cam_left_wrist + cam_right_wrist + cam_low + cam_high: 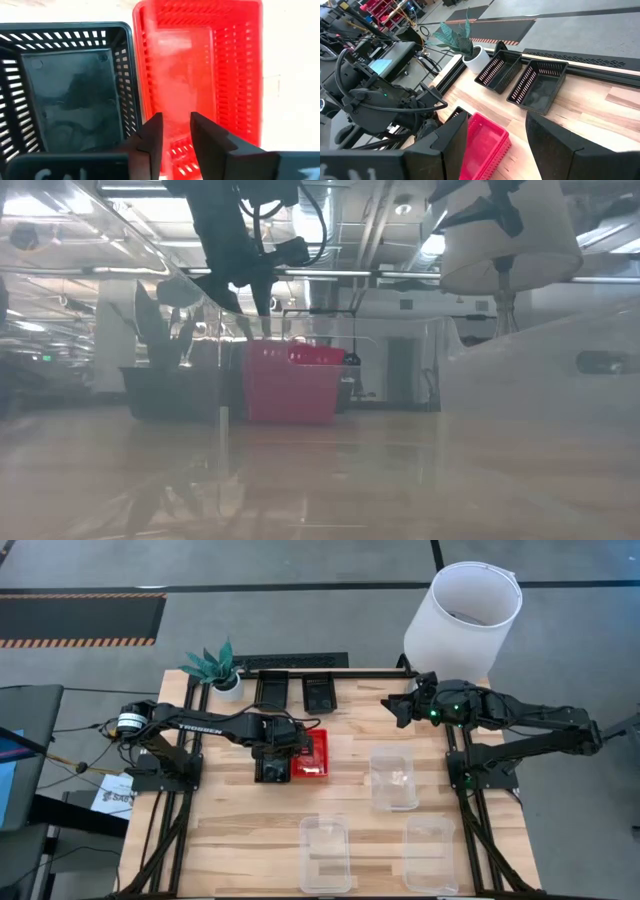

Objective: Stack baskets by color
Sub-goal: Stack the red bin on top of the left red bin, then stack the top left black bin on top of the bottom black bin

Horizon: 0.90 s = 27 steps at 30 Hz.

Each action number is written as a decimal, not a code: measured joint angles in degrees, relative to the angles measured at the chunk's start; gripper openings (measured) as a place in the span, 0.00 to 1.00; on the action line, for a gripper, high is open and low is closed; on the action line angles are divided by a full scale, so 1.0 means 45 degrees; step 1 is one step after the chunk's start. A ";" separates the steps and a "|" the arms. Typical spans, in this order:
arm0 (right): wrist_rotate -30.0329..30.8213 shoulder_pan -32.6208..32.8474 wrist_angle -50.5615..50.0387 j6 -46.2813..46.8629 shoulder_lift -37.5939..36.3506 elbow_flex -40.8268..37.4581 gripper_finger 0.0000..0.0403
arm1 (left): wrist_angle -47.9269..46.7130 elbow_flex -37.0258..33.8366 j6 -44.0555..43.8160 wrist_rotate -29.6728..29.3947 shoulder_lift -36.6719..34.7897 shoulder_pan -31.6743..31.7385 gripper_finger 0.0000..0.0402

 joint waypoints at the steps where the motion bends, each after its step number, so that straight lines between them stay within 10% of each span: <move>1: 0.0000 0.0002 -0.0002 0.0000 0.0000 0.0000 0.55 | -0.0002 0.0000 0.0000 0.0000 0.0000 0.0005 0.23; 17: -0.0001 -0.0137 -0.0475 -0.0006 0.0292 0.0000 0.55 | 0.0019 0.0019 0.2184 -0.2822 -0.3821 0.0326 0.28; 27: -0.1426 -0.0994 0.0468 0.0256 0.3372 0.0007 0.55 | -0.1662 0.0024 0.3483 -0.3740 -0.5202 0.1929 0.28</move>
